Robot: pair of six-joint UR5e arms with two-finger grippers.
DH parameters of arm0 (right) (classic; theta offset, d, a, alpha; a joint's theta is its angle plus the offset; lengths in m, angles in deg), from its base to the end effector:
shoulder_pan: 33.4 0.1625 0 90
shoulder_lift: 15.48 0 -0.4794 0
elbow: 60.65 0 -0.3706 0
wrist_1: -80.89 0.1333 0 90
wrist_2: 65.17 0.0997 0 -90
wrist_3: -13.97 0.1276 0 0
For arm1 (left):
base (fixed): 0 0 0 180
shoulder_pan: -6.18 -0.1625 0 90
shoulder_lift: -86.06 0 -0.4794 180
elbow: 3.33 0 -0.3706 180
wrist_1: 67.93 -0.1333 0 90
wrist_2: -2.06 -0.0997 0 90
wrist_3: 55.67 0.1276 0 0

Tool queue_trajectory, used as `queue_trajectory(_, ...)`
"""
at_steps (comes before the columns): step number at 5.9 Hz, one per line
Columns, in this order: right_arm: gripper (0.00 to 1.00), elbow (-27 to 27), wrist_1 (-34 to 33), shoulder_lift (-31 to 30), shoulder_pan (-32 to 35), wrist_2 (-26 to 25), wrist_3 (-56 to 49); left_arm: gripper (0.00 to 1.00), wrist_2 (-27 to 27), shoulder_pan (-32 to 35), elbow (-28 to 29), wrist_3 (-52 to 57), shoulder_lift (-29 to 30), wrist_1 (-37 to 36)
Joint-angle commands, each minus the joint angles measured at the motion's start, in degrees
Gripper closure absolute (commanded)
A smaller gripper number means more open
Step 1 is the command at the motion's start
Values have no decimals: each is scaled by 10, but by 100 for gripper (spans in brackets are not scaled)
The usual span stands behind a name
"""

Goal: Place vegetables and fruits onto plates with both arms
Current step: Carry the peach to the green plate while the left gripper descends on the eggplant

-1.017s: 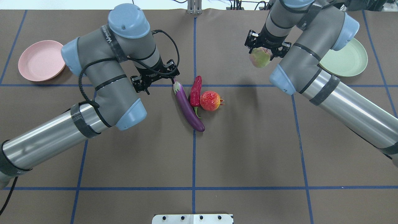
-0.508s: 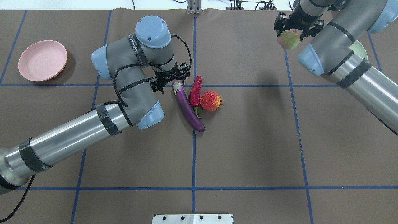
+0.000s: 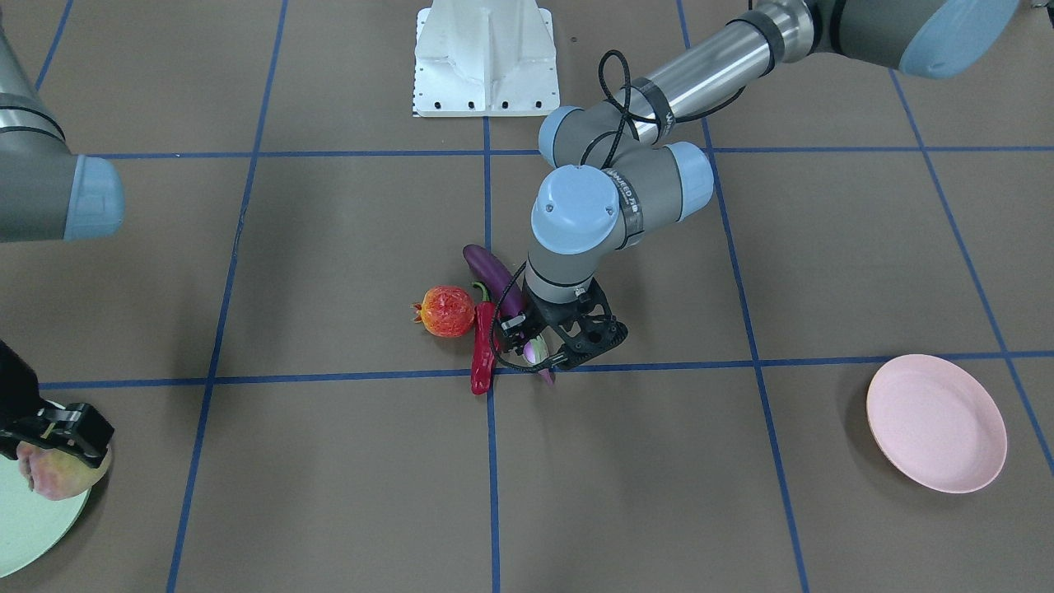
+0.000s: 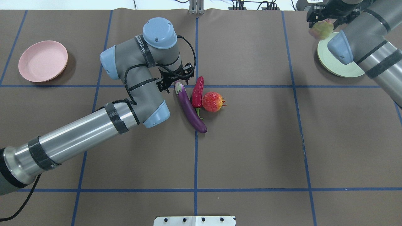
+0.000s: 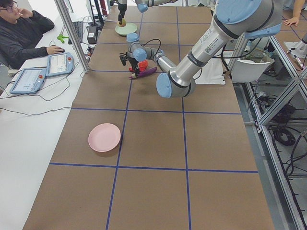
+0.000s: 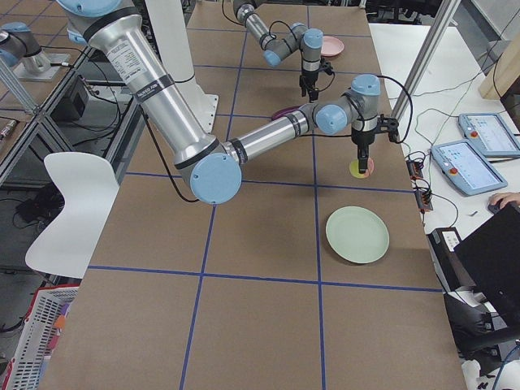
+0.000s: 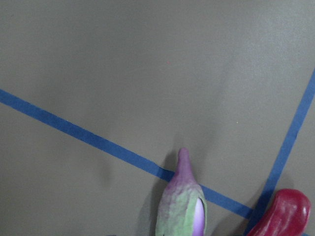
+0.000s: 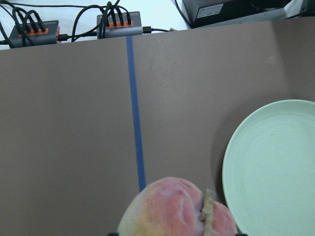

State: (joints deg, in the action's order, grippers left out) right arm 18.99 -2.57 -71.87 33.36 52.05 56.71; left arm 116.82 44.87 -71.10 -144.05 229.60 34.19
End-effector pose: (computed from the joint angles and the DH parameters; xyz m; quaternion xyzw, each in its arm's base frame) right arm -0.2266 -0.7176 0.4644 0.0857 -0.3268 0.0995 0.9359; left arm 0.6169 -0.5963 0.2704 -0.0625 0.4079 -0.2132 0.8856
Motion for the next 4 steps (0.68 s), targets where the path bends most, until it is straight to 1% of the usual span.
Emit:
queue_trajectory(1, 100, -45, 3, -3, 32, -1, -74, 17, -1, -4, 17, 1, 4, 16)
queue_trajectory(3, 100, -71, 4, -6, 50, -1, -122, 18, -1, -11, 25, 1, 4, 16)
queue_trajectory(4, 100, -103, 41, -13, 54, -4, -139, 21, -1, -13, 29, 1, 7, 16)
